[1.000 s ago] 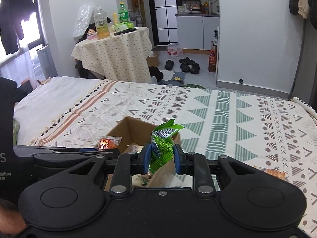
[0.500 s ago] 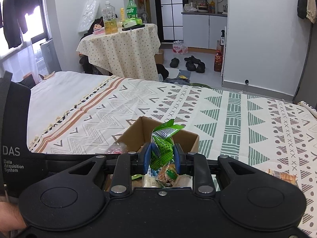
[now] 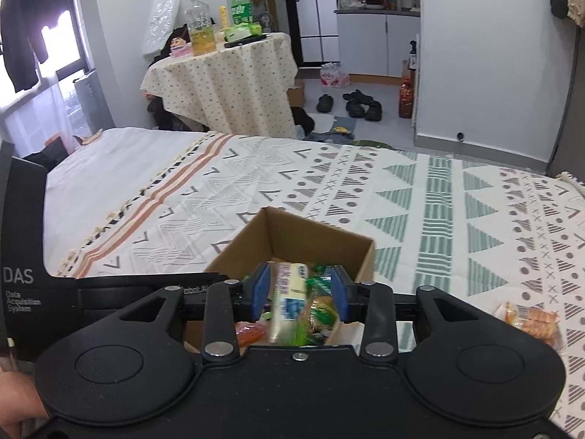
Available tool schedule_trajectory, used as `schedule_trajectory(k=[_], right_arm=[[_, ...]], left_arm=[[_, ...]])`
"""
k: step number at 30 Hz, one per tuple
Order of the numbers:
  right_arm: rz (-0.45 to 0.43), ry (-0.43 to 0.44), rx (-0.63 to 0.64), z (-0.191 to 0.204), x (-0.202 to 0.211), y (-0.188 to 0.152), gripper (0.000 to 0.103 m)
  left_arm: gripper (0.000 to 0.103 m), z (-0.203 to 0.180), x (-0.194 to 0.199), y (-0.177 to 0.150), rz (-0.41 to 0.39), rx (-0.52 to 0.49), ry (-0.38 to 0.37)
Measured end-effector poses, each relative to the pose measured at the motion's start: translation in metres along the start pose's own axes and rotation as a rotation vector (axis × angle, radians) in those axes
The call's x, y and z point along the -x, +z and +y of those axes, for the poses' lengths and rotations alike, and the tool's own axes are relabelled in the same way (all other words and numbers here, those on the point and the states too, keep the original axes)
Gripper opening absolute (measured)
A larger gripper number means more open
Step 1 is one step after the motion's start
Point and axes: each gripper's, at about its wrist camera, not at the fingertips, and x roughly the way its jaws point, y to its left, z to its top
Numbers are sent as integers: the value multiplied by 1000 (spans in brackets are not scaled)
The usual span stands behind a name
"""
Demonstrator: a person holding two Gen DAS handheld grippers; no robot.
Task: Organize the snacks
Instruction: 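Carry both packets over the cardboard box and open both tools to drop them, then move both tools back over the snack pile on the bed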
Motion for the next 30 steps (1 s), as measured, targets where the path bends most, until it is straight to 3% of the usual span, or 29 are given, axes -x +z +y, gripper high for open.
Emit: schedule_trajectory(k=[2,7,17,23,27,30], right_arm=[[3,-17,-8,-8,3,-2,38],[24,-57,-36,-32,11,-13,39],[36,-113,-83,-71,30,-38,49],[29,-146,-96,-93,41,-51,67],[12,-166,-116,-112,51,-62,84],[13,-185,-140,-127,56,-70,89]], left_arm=[[72,-5,1,-2,-6,-17,1],[84,-20,3,-6,-15,-66,-5],[93,-54,10,-17,-29,-131,-66],[102,-72,12,-24,-30,-138,-79],[103,-87,16,-29,-52,-179,-92],[103,-100,16,-35,-51,-219,-92]])
